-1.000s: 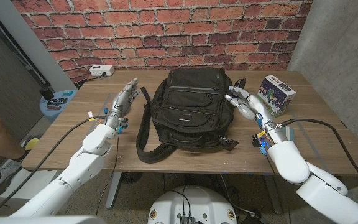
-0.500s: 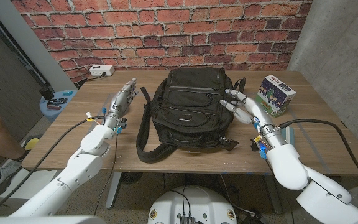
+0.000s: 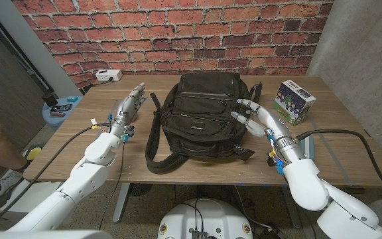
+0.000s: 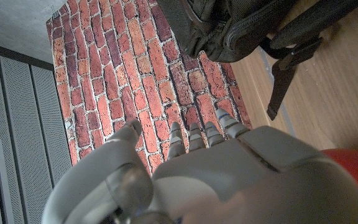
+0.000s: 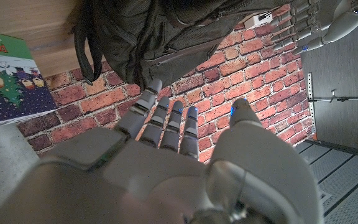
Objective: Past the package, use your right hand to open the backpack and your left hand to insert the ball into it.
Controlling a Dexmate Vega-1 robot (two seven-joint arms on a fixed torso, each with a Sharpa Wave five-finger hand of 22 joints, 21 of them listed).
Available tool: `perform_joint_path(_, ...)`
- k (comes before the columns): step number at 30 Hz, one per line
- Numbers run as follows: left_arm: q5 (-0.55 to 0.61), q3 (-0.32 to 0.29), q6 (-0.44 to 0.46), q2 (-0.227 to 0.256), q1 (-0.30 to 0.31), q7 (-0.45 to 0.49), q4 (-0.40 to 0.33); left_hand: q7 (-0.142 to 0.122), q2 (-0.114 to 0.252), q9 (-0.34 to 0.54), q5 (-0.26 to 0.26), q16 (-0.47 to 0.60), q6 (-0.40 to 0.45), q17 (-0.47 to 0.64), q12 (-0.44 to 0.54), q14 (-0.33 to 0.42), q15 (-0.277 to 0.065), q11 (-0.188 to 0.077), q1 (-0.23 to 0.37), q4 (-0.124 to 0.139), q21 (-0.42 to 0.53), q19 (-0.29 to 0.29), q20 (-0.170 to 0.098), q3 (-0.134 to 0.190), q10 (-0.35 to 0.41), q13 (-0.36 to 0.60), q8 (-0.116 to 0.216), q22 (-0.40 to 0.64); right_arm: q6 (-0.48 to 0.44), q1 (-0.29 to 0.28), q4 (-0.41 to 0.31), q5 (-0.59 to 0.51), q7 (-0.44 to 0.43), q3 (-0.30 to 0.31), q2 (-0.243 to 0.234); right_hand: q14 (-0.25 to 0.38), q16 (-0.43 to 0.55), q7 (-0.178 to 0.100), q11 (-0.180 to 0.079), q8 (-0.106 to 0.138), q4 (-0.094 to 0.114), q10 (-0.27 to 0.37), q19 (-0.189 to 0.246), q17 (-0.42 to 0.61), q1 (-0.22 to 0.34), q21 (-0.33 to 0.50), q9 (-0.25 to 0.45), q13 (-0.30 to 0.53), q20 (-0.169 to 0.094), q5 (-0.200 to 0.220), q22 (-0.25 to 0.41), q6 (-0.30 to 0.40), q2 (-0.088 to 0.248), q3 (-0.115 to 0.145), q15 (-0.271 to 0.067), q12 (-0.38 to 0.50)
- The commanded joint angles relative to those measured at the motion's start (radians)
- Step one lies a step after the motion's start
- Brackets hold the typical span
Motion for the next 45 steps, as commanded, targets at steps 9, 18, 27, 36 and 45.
perform_joint_path(9, 0.0, -0.007, -0.008, -0.004, 0.009, 0.003, 0.007, 0.003, -0.009, 0.005, -0.002, -0.002, 0.009, 0.002, 0.0, 0.012, 0.002, -0.002, 0.0, -0.005, -0.001, 0.006, 0.001, 0.006, 0.011, 0.002, 0.001, 0.001, -0.071, 0.01, -0.024, -0.124, -0.006, -0.092, -0.002, 0.018, 0.01, -0.001, 0.002, 0.01, -0.02, 0.018, 0.022, 0.0, 0.024, 0.007, 0.003, 0.003, -0.022, 0.001, 0.003, 0.019, -0.005, 0.004, -0.048, 0.008)
perform_joint_path(18, 0.001, -0.004, -0.013, -0.009, 0.007, 0.002, 0.013, 0.004, -0.009, 0.005, -0.002, -0.002, 0.01, 0.002, 0.0, 0.012, 0.002, -0.003, -0.001, -0.007, -0.001, 0.009, 0.0, 0.008, 0.011, 0.002, 0.001, 0.001, -0.161, 0.015, -0.045, -0.259, -0.001, -0.16, -0.015, 0.028, 0.01, -0.002, 0.003, 0.011, -0.04, 0.03, 0.033, -0.003, 0.048, 0.007, 0.003, 0.004, -0.018, 0.001, 0.003, 0.027, -0.016, 0.009, -0.051, 0.011)
perform_joint_path(27, 0.003, 0.002, -0.02, -0.014, 0.0, -0.006, 0.024, 0.004, -0.009, 0.005, -0.002, -0.002, 0.009, 0.002, 0.0, 0.012, 0.002, -0.003, -0.002, -0.008, -0.002, 0.01, 0.0, 0.01, 0.011, 0.002, 0.001, 0.001, -0.185, 0.014, -0.036, -0.394, -0.041, -0.208, -0.028, 0.067, 0.02, -0.006, -0.008, 0.018, -0.056, 0.064, 0.073, -0.005, 0.084, 0.012, 0.004, 0.007, -0.023, -0.004, 0.002, 0.053, -0.039, 0.011, -0.063, 0.02)
perform_joint_path(36, 0.001, 0.004, -0.032, -0.019, -0.007, -0.016, 0.039, 0.004, -0.009, 0.005, -0.002, -0.002, 0.008, 0.002, -0.001, 0.013, 0.003, -0.004, -0.003, -0.01, -0.003, 0.011, 0.0, 0.011, 0.011, 0.002, 0.0, 0.001, -0.186, 0.026, 0.001, -0.53, -0.081, -0.254, -0.018, 0.107, 0.031, -0.023, -0.017, 0.032, -0.061, 0.111, 0.113, -0.005, 0.114, 0.016, 0.005, 0.01, -0.026, -0.006, 0.003, 0.1, -0.061, 0.009, -0.077, 0.032)
perform_joint_path(45, 0.0, 0.01, -0.045, -0.028, -0.019, -0.028, 0.06, 0.003, -0.009, 0.005, -0.002, -0.002, 0.011, 0.003, 0.0, 0.013, 0.004, -0.004, -0.005, -0.011, -0.004, 0.011, 0.0, 0.013, 0.011, 0.002, 0.001, 0.001, -0.174, 0.041, 0.038, -0.615, -0.095, -0.279, -0.009, 0.118, 0.032, -0.031, -0.031, 0.04, -0.063, 0.142, 0.127, -0.005, 0.139, 0.015, 0.005, 0.012, -0.032, -0.004, 0.003, 0.131, -0.07, 0.012, -0.085, 0.041)
